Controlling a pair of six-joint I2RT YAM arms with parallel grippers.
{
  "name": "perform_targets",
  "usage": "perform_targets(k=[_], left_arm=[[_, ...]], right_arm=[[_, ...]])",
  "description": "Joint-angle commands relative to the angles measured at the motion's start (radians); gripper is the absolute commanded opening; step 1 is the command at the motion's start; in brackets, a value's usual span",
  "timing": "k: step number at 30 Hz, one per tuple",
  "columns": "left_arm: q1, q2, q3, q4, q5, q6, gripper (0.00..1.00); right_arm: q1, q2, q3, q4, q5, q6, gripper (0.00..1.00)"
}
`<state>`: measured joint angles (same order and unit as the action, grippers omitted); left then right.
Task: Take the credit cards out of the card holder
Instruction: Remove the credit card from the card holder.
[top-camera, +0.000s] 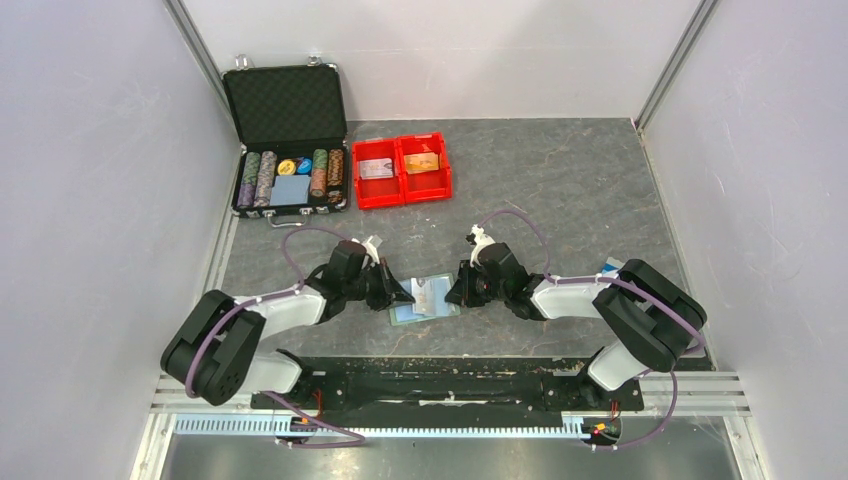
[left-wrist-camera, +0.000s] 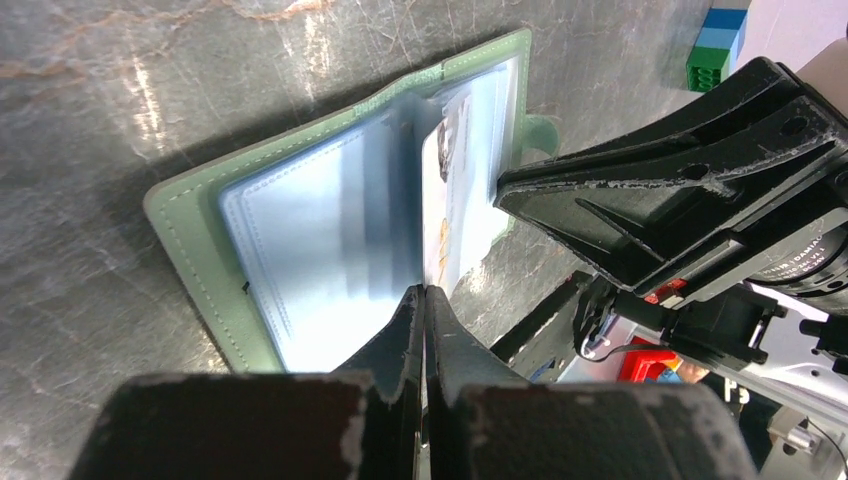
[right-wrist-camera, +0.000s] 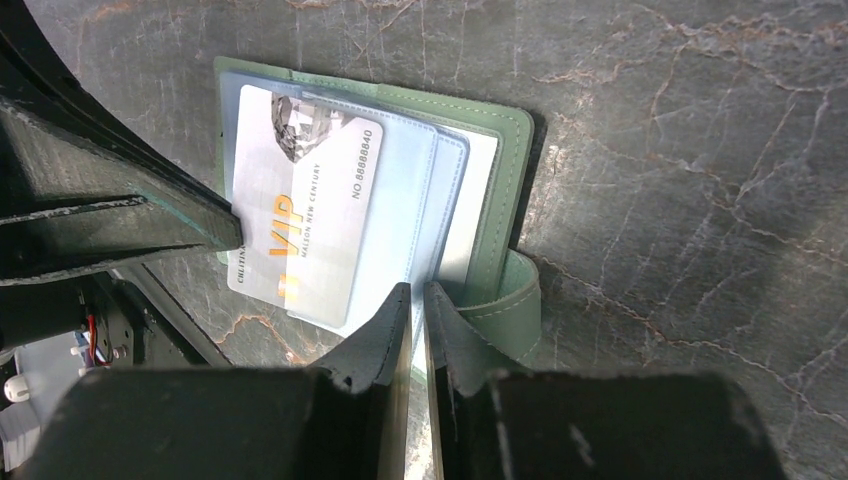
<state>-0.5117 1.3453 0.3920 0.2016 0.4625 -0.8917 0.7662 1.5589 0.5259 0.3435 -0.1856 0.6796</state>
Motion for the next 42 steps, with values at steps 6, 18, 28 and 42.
perform_targets(k=[6,18,28,42], left_arm=[[0.028,-0.129,0.033,-0.154,-0.096,0.069,0.02],[0.037,-0.254,0.127,-0.300,-0.001,0.138,0.02],[0.038,-0.279,0.166,-0.316,0.132,0.174,0.02],[0.038,-0.326,0.158,-0.232,0.292,0.155,0.02]], right_arm=[[-0.005,-0.025,0.004,-0.052,-0.011,-0.078,0.14],[-0.087,-0.186,0.201,-0.238,-0.298,-0.379,0.33],[-0.241,-0.169,0.238,-0.226,-0.619,-0.461,0.47],[-0.248,-0.055,0.281,-0.101,-0.889,-0.375,0.63]])
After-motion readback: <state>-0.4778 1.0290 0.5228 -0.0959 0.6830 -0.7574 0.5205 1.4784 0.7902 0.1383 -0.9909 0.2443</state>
